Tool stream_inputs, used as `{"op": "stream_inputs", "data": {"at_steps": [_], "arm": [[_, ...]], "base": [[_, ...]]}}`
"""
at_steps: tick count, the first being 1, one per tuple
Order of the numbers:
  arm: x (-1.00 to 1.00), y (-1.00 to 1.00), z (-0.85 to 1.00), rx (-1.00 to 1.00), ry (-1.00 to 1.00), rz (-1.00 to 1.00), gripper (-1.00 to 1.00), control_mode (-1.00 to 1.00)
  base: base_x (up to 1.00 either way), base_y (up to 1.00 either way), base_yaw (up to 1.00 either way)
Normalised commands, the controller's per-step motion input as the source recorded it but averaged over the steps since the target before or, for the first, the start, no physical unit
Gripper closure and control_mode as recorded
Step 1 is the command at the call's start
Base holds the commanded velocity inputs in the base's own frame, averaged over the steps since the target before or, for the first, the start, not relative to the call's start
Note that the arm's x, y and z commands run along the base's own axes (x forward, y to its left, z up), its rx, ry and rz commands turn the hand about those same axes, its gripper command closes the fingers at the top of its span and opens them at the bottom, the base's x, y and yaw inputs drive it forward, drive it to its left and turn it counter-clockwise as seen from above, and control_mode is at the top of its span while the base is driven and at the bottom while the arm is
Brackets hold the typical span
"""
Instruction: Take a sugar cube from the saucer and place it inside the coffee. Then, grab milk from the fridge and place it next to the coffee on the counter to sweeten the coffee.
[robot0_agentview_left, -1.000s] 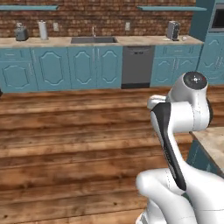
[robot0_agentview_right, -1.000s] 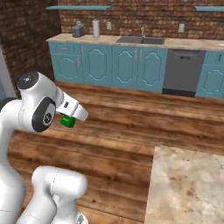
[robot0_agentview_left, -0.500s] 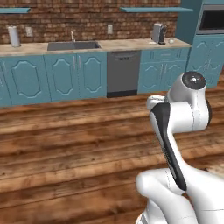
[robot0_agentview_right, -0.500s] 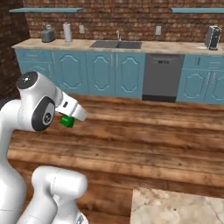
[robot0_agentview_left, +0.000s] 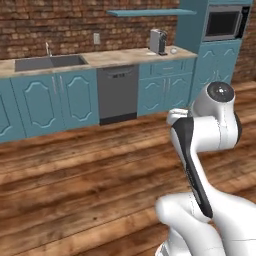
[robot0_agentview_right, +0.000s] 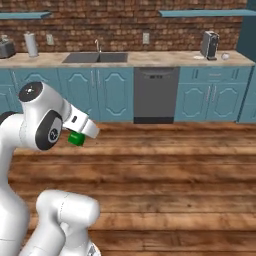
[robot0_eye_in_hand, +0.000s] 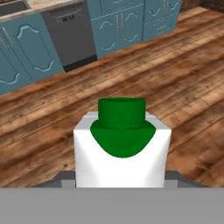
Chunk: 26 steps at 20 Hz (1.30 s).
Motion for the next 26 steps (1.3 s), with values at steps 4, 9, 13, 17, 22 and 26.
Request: {"op": "stream_inputs", "data": {"at_steps": [4,9,13,17,22,26], "arm": [[0.0,0.0,0.0,0.0,0.0,0.0,1.0,1.0],[0.0,0.0,0.0,0.0,0.0,0.0,1.0,1.0],[0.0,0.0,0.0,0.0,0.0,0.0,1.0,1.0],[0.0,0.0,0.0,0.0,0.0,0.0,1.0,1.0],[0.0,0.0,0.0,0.0,0.0,0.0,1.0,1.0],[0.0,0.0,0.0,0.0,0.0,0.0,1.0,1.0]], "base": [[1.0,0.0,-0.26],[1.0,-0.01,-0.19],[1.0,-0.06,-0.16],[1.0,-0.14,-0.2],[1.0,-0.24,-0.31],[1.0,-0.2,-0.37]]}}
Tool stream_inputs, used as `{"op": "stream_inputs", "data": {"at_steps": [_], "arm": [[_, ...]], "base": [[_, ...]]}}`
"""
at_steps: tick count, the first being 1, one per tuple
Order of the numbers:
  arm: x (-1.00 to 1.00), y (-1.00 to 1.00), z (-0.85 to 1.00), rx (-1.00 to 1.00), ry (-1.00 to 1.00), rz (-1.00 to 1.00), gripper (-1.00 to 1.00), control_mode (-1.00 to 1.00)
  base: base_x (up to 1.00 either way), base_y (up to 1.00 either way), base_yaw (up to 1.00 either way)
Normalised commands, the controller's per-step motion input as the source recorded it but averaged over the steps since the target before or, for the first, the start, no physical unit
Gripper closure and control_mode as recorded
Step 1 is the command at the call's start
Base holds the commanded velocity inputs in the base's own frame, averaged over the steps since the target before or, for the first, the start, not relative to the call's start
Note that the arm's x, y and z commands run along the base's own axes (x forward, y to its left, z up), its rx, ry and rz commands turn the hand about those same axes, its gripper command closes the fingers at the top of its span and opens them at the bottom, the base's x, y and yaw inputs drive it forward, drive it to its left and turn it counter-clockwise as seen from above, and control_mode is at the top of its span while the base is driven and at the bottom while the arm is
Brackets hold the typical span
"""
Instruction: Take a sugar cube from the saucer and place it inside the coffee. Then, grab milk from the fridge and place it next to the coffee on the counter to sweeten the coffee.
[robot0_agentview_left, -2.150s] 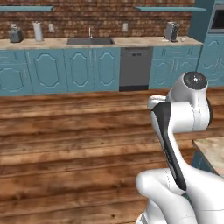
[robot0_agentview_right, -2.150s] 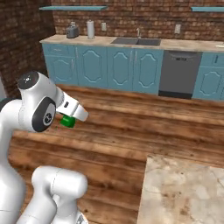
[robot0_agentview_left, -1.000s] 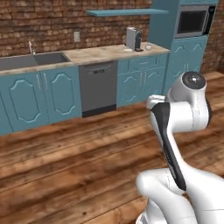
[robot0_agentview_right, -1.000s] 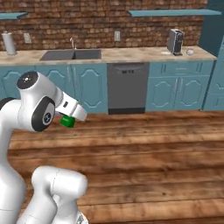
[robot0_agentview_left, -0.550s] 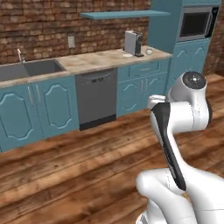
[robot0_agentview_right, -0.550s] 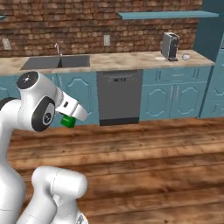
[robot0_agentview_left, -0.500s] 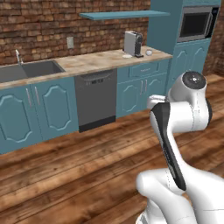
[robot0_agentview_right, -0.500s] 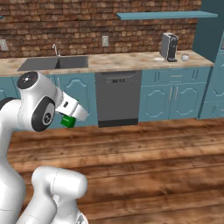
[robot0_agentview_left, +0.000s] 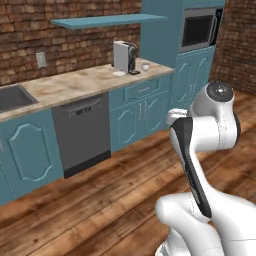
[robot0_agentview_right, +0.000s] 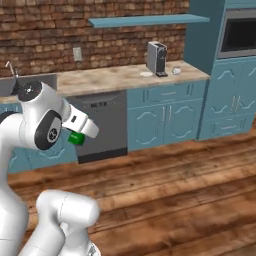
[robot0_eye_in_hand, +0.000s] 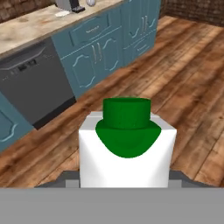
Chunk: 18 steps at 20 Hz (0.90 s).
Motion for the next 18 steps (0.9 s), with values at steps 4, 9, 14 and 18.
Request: {"op": "stream_inputs", "data": {"at_steps": [4,9,14,18], "arm": [[0.0,0.0,0.0,0.0,0.0,0.0,1.0,1.0],[0.0,0.0,0.0,0.0,0.0,0.0,1.0,1.0],[0.0,0.0,0.0,0.0,0.0,0.0,1.0,1.0],[0.0,0.0,0.0,0.0,0.0,0.0,1.0,1.0]], "base": [[1.0,-0.2,-0.36],[1.0,-0.2,-0.23],[1.0,-0.28,-0.04],[1.0,-0.41,0.09]]}}
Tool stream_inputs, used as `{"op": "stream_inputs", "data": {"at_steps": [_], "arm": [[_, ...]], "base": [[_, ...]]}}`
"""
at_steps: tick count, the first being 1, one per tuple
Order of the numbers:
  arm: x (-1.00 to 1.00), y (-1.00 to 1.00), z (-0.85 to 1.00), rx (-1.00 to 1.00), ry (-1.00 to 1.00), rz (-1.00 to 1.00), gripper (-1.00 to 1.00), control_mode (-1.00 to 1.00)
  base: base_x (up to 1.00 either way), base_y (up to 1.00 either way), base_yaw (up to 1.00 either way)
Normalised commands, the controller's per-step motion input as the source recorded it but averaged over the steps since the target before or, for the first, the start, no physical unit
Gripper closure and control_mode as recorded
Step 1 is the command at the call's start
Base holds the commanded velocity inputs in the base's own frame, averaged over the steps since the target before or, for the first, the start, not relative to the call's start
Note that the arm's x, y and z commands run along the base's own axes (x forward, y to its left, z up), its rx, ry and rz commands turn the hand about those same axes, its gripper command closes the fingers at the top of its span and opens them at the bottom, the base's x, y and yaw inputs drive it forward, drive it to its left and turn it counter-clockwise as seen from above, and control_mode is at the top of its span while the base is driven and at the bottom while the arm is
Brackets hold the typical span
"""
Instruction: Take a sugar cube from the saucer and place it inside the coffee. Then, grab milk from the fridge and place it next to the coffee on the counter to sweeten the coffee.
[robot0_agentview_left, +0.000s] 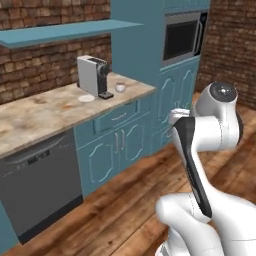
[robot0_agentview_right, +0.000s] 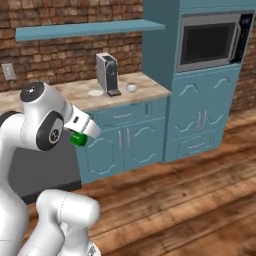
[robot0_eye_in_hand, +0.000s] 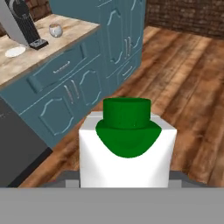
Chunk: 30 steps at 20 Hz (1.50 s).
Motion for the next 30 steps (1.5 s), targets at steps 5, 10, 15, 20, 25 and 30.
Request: {"op": "stream_inputs", "data": {"at_steps": [5,10,15,20,25,30], "arm": [[0.0,0.0,0.0,0.0,0.0,0.0,1.0,1.0],[0.0,0.0,0.0,0.0,0.0,0.0,1.0,1.0],[0.0,0.0,0.0,0.0,0.0,0.0,1.0,1.0],[0.0,0.0,0.0,0.0,0.0,0.0,1.0,1.0],[0.0,0.0,0.0,0.0,0.0,0.0,1.0,1.0],[0.0,0.0,0.0,0.0,0.0,0.0,1.0,1.0]], "base": [[1.0,-0.5,0.37],[0.99,-0.38,0.54],[0.72,-0.32,0.55],[0.49,-0.35,0.49],[0.11,-0.55,0.15],[0.41,-0.58,-0.03]]}}
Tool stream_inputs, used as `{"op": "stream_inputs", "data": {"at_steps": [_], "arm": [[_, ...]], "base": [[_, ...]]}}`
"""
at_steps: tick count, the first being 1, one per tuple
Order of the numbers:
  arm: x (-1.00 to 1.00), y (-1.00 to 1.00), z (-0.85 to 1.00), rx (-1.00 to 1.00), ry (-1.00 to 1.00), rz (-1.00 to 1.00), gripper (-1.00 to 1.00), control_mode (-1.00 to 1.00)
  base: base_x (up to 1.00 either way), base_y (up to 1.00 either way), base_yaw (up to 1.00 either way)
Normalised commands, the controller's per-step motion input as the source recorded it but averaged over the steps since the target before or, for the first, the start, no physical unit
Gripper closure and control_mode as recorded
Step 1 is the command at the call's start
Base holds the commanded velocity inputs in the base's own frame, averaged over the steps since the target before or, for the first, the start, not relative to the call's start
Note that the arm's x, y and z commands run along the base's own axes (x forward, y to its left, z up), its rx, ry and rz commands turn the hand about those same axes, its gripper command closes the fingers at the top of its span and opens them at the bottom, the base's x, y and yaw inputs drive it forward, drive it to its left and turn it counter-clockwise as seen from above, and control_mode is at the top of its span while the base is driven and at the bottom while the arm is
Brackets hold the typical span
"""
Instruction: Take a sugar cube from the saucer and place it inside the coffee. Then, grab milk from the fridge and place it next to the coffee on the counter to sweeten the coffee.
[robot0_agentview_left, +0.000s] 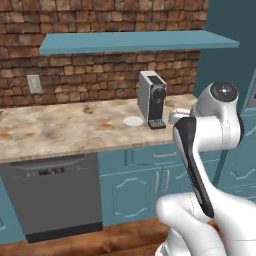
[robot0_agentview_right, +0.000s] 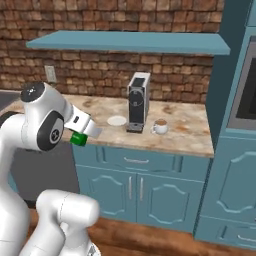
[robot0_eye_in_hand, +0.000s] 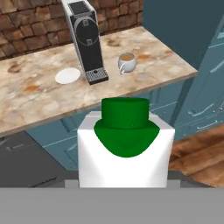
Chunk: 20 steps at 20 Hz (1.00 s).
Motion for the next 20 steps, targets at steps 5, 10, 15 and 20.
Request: {"op": "stream_inputs", "data": {"at_steps": [5,10,15,20], "arm": [[0.0,0.0,0.0,0.0,0.0,0.0,1.0,1.0],[0.0,0.0,0.0,0.0,0.0,0.0,1.0,1.0],[0.0,0.0,0.0,0.0,0.0,0.0,1.0,1.0],[0.0,0.0,0.0,0.0,0.0,0.0,1.0,1.0]], "base": [[0.79,-0.31,-0.09],[0.76,-0.2,-0.07],[0.51,-0.18,-0.05],[0.37,-0.2,-0.04]]}}
